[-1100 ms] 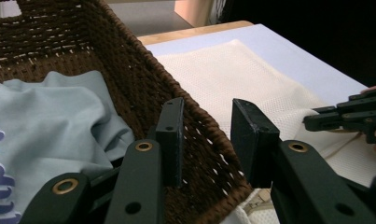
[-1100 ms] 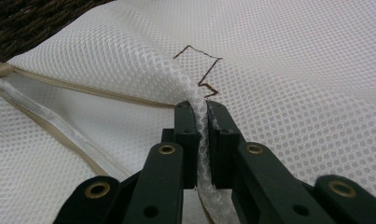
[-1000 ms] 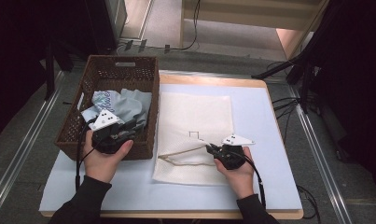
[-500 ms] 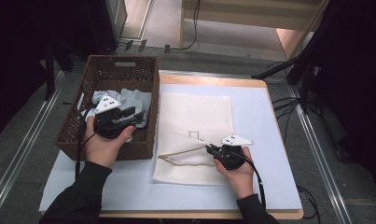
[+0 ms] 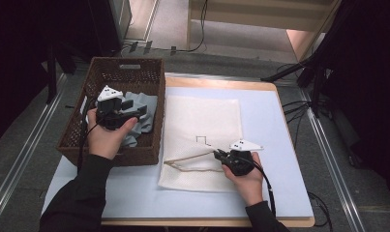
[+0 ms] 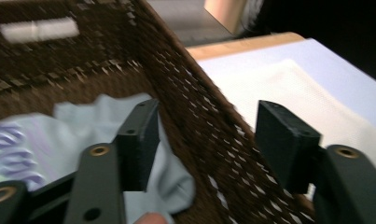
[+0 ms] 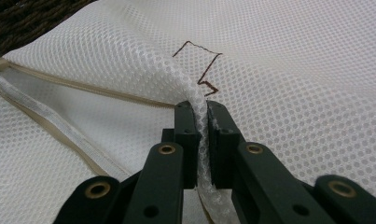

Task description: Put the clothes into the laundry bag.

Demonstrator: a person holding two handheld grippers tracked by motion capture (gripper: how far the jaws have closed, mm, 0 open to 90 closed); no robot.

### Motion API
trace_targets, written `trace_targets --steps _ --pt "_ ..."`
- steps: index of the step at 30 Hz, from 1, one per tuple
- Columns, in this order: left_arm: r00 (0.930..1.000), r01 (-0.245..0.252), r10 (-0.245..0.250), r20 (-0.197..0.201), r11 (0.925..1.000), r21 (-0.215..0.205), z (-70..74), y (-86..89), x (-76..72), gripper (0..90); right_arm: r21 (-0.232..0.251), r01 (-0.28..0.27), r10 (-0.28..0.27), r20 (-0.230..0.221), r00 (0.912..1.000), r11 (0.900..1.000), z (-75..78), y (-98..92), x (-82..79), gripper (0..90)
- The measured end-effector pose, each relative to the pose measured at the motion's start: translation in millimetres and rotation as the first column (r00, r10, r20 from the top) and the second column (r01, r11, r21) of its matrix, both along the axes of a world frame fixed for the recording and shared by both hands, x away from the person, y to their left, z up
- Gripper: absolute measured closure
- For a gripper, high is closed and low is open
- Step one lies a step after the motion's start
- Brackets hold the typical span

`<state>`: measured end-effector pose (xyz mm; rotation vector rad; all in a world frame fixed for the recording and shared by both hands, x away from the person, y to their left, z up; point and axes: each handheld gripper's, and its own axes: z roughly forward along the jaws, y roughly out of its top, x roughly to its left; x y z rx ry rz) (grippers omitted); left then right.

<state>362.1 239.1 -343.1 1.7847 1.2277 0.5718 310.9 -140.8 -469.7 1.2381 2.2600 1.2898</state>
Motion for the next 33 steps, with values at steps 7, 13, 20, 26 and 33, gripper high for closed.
trace_targets --steps 7,13,20,26,33 --pt "0.9968 -0.059 0.057 -0.056 0.998 -0.025 -5.5 18.4 19.7 33.0 0.0 0.0 0.0 -0.001 1.0 1.0 -0.1 0.0 0.1 84.7" --pt "0.9896 -0.095 0.087 -0.115 0.9935 -0.063 -11.4 34.3 31.6 28.0 0.0 0.0 0.0 -0.001 1.0 1.0 -0.3 0.0 0.2 84.7" --pt "0.976 -0.11 0.099 -0.194 0.9928 -0.047 -12.9 49.2 41.6 14.4 -0.001 -0.002 0.002 -0.002 1.0 1.0 -0.3 0.0 0.0 84.6" --pt "0.9643 -0.147 0.119 -0.237 0.9835 -0.106 -14.8 63.0 47.3 14.0 0.0 0.0 0.0 -0.003 1.0 1.0 -0.4 0.0 0.0 84.6" --pt "0.9488 -0.135 0.112 -0.296 0.9891 -0.059 -25.7 69.9 55.7 4.2 0.001 -0.002 0.002 -0.003 1.0 1.0 -0.8 -0.2 0.2 84.4"
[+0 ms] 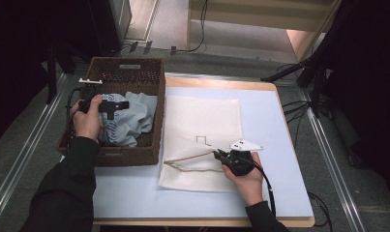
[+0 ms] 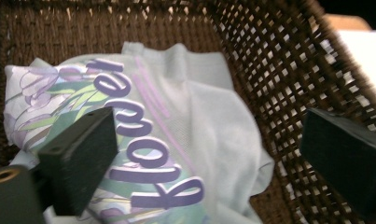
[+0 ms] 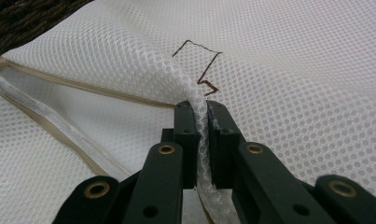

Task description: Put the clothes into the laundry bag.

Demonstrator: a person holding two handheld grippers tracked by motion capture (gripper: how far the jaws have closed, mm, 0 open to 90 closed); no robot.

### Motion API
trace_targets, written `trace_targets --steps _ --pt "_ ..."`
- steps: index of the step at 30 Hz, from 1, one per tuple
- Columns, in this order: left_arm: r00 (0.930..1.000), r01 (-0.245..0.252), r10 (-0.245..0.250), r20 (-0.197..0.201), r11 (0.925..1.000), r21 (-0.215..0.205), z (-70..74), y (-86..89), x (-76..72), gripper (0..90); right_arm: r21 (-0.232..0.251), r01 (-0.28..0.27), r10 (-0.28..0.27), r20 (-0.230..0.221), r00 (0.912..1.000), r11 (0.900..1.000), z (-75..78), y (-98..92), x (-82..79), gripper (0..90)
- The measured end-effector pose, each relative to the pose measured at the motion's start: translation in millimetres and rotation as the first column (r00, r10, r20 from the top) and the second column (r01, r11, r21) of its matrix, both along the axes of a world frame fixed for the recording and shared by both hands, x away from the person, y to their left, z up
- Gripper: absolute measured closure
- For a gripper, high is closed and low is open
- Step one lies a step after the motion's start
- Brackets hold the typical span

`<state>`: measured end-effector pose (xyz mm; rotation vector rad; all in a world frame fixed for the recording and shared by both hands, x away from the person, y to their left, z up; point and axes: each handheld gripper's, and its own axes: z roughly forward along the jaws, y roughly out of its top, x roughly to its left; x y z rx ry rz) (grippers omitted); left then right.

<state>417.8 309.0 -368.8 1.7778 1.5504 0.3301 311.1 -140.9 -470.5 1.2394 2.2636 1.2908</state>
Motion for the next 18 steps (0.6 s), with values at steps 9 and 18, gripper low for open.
trace_targets --steps 9,18 --pt "0.9992 -0.024 0.026 -0.029 0.9986 0.046 -11.3 1.3 9.2 1.1 -0.001 0.001 -0.001 -0.003 1.0 1.0 -1.5 0.4 0.3 84.2" --pt "0.9932 -0.019 0.028 -0.113 0.9969 0.076 -26.2 2.3 19.6 0.0 -0.001 0.001 -0.001 -0.002 1.0 1.0 -1.4 0.2 0.2 84.1"
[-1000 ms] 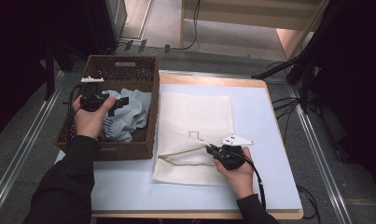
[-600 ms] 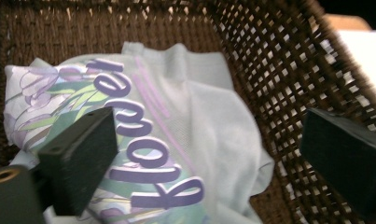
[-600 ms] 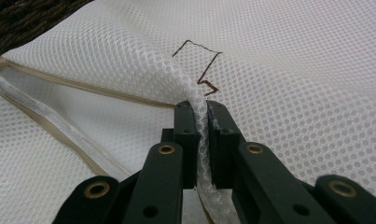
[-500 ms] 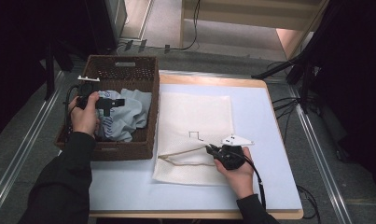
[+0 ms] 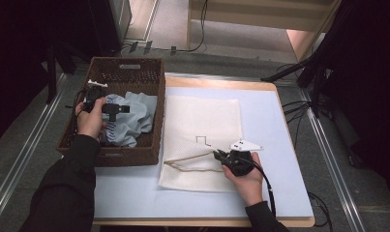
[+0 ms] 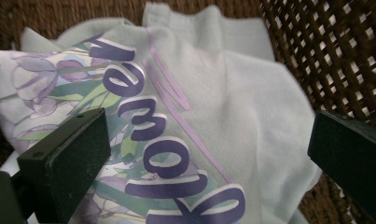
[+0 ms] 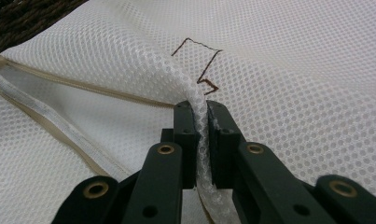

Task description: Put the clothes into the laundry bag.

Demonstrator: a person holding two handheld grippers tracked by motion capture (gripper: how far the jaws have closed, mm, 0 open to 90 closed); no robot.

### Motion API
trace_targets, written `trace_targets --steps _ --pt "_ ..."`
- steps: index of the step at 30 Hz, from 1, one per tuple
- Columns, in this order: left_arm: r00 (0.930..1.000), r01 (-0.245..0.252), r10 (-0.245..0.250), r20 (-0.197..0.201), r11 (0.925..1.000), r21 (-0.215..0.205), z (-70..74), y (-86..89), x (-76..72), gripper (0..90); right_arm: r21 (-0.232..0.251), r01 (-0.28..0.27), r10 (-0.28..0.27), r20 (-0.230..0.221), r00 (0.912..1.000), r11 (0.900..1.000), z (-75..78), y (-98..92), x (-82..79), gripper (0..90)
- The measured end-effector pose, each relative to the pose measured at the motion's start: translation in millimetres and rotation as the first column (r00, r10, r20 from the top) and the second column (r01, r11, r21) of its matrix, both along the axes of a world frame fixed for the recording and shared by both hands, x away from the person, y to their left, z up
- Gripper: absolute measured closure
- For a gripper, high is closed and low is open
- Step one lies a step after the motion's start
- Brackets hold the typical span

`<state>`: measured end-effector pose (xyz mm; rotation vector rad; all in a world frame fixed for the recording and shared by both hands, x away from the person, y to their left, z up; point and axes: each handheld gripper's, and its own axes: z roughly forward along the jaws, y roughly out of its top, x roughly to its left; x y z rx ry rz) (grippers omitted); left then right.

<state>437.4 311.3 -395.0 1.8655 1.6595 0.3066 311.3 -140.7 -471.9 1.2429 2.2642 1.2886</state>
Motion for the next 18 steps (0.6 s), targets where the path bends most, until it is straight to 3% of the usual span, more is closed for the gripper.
trace_targets --steps 6,10,14,18 --pt "0.9978 -0.037 0.04 -0.053 0.9983 0.044 -9.8 -0.5 5.0 0.0 -0.002 -0.001 0.001 0.0 1.0 1.0 0.2 0.0 -0.2 83.9" --pt "0.9909 -0.084 0.092 -0.099 0.993 0.084 -15.7 0.0 8.4 0.0 0.001 0.001 -0.001 -0.003 1.0 1.0 0.0 0.0 -0.3 83.9" --pt "0.9848 -0.059 0.075 -0.156 0.9927 0.105 -20.0 -4.1 11.5 0.0 -0.003 0.0 0.0 -0.002 1.0 1.0 -0.1 0.2 -0.5 83.8" --pt "0.9823 -0.04 0.064 -0.176 0.99 0.135 -21.4 -6.4 11.6 0.0 -0.001 -0.001 0.001 -0.001 1.0 1.0 0.0 0.1 -0.5 83.8"
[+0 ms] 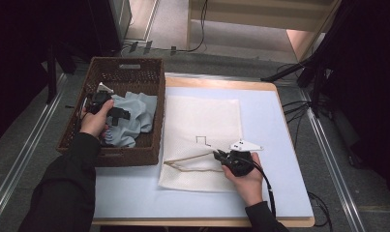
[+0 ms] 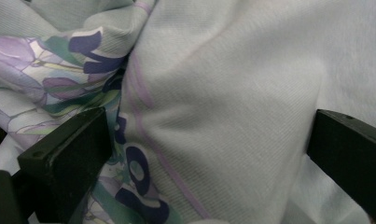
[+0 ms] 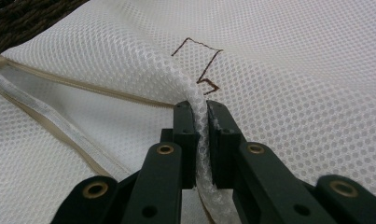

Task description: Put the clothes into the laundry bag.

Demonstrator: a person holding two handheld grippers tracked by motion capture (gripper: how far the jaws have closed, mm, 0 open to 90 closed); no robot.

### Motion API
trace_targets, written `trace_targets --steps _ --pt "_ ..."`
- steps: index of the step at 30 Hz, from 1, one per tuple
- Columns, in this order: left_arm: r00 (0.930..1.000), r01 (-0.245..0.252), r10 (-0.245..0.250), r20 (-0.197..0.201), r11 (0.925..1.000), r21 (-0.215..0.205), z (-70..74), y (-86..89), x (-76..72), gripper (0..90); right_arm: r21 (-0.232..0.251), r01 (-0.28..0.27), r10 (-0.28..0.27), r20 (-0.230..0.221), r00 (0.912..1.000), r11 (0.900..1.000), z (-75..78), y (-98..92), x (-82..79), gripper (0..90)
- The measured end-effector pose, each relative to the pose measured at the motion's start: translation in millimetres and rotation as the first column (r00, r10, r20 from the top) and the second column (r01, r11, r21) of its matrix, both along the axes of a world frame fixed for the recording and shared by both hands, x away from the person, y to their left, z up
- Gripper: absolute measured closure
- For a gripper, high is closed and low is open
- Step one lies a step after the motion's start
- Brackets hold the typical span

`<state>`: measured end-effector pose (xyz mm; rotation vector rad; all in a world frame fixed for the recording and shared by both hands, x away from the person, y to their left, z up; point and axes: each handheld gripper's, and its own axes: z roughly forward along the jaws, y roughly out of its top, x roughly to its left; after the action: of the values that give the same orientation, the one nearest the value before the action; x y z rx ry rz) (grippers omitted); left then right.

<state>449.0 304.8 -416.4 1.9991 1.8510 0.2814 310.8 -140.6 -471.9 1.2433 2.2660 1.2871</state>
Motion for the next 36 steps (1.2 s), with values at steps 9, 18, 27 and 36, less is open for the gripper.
trace_targets --steps 9,18,27,36 --pt "0.9995 0.02 -0.016 -0.028 0.9884 0.15 0.9 -9.9 -1.2 18.7 0.001 0.0 0.0 -0.001 1.0 1.0 -0.3 0.1 -0.3 83.7" --pt "0.9961 0.087 -0.085 -0.026 0.992 0.091 8.8 -12.0 -4.5 60.7 0.006 0.002 -0.002 0.0 1.0 1.0 0.2 -0.3 0.1 83.8" --pt "0.9808 0.192 -0.194 -0.016 0.9781 -0.079 12.3 -24.2 -2.6 26.1 0.005 0.002 -0.002 -0.004 1.0 1.0 -0.3 -0.3 0.6 83.7" --pt "0.9957 0.061 -0.056 -0.074 0.9965 0.057 3.0 -20.9 5.2 0.0 0.006 -0.001 0.001 -0.004 1.0 1.0 -1.2 -0.6 0.6 83.5"
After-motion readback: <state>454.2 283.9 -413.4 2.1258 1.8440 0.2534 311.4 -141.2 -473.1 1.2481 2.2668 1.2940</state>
